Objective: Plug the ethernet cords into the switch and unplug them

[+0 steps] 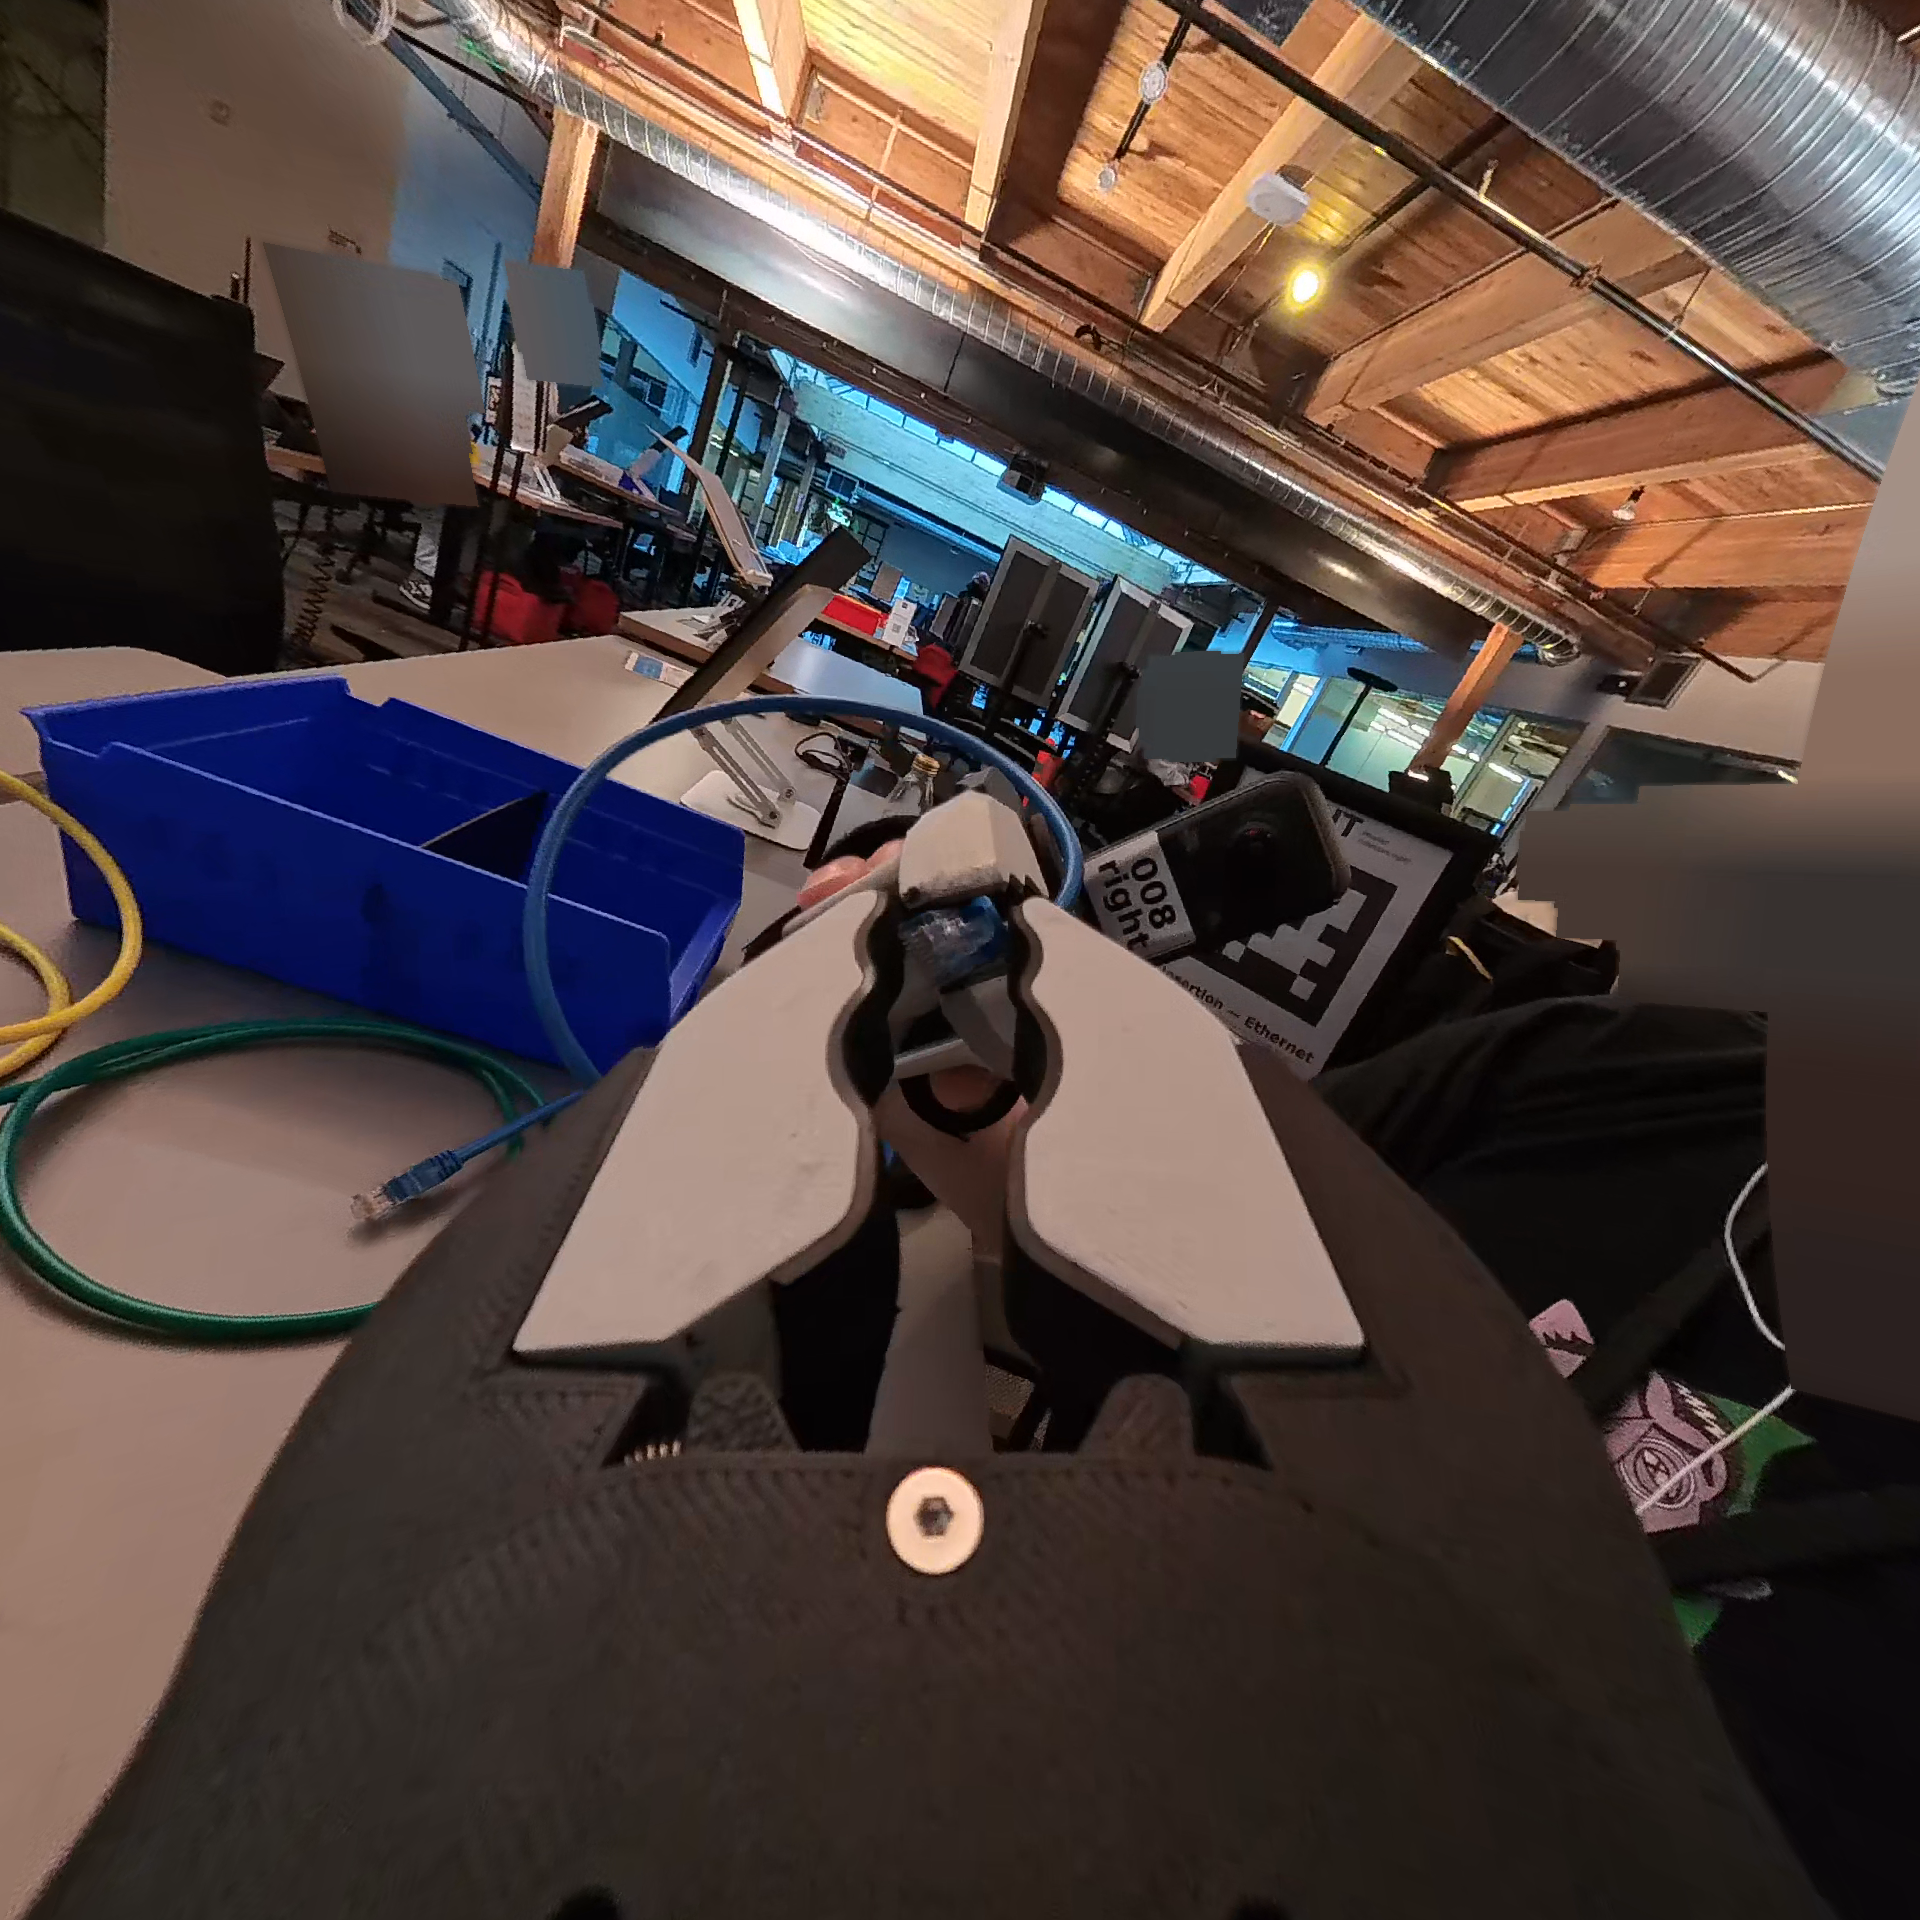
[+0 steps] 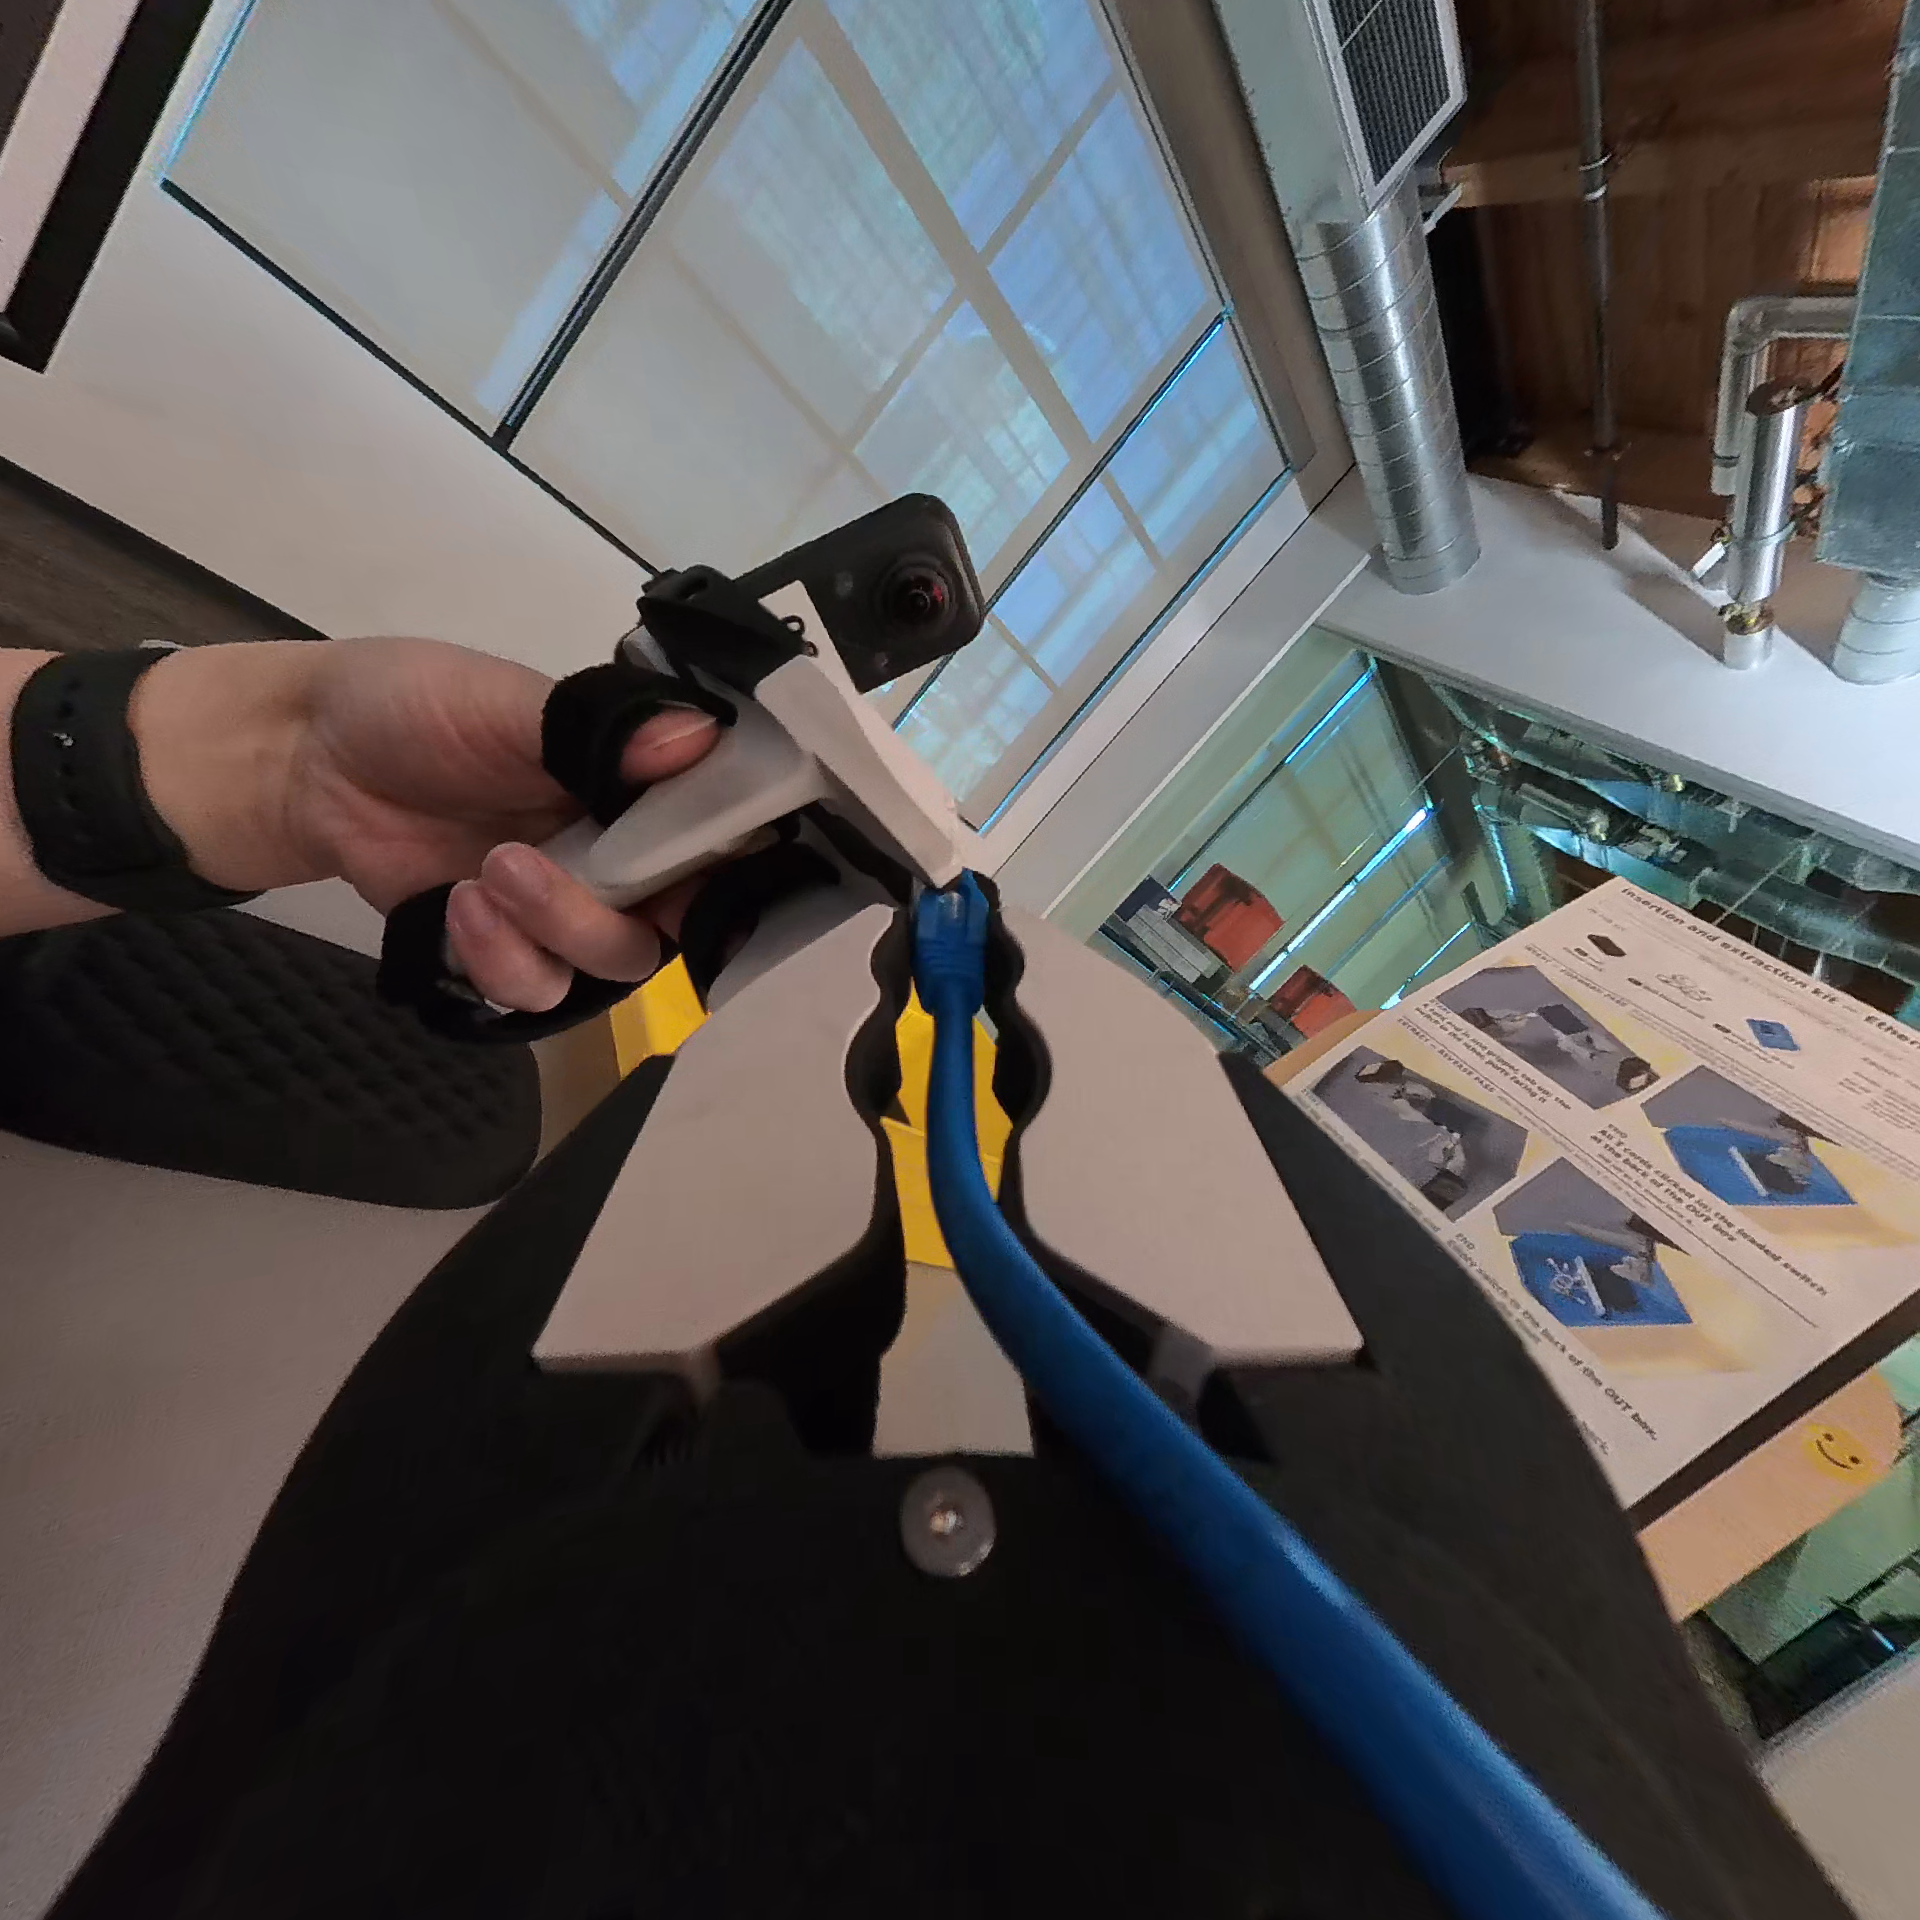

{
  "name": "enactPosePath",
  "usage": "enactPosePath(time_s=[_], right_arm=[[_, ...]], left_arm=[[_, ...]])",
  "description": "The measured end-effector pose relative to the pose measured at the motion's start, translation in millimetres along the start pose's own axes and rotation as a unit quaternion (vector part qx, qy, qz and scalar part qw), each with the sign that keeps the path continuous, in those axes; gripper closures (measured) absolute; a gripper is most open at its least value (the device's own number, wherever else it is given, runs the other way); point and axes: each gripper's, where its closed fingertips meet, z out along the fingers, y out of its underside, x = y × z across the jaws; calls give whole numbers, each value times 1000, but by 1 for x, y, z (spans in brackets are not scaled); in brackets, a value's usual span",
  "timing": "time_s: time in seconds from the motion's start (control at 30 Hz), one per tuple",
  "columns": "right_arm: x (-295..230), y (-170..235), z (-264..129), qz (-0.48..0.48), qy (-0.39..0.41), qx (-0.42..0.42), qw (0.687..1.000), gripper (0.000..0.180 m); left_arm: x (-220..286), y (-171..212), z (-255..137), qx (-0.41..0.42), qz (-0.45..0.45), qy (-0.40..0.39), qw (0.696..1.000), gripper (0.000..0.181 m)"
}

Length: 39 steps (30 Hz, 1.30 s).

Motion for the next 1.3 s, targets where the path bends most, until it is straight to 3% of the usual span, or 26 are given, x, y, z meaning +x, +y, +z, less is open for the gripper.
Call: enactPosePath(time_s=[0.07, 0.1, 0.13, 0.2, 0.3, 0.4, 0.53, 0.7, 0.8, 0.9, 1.07, 1.13, 1.3], right_arm=[[2, 3, -1, -11, 7, -9, 1000, 166], [5, 4, -3, -25, 15, -14, 999, 167], [11, 3, -6, -41, 26, -17, 999, 167], [32, -2, -19, -69, 55, -30, 996, 167], [72, -18, -45, -86, 114, -39, 989, 166], [100, -25, -66, -87, 152, -44, 984, 166], [111, -12, -83, -61, 166, -51, 983, 166], [105, 9, -94, -48, 152, -80, 984, 166], [102, 25, -99, -48, 136, -102, 984, 166], [99, 37, -104, -39, 122, -111, 986, 166], [100, 44, -118, -29, 123, -110, 986, 165], [100, 42, -123, -19, 123, -105, 987, 165], [97, 42, -135, -25, 133, -106, 985, 166]], left_arm=[[-7, -3, -2, 4, 12, -23, 1000, 159], [-14, -9, -6, 21, 26, -52, 998, 149], [-24, -16, -13, 40, 47, -88, 994, 134], [-51, -21, -31, 52, 99, -184, 976, 130], [-98, 2, -37, -2, 131, -292, 947, 118], [-144, 36, -19, -91, 149, -331, 927, 105], [-216, 44, -7, -151, 225, -393, 879, 97], [-268, 42, 5, -169, 235, -383, 878, 101], [-282, 45, 16, -283, 257, -351, 855, 108], [-280, 46, 25, -430, 291, -289, 804, 111], [-297, 46, 5, -647, 343, -238, 638, 113], [-303, 48, 8, -685, 338, -215, 608, 115], [-309, 68, 17, -761, 265, -171, 567, 113]])
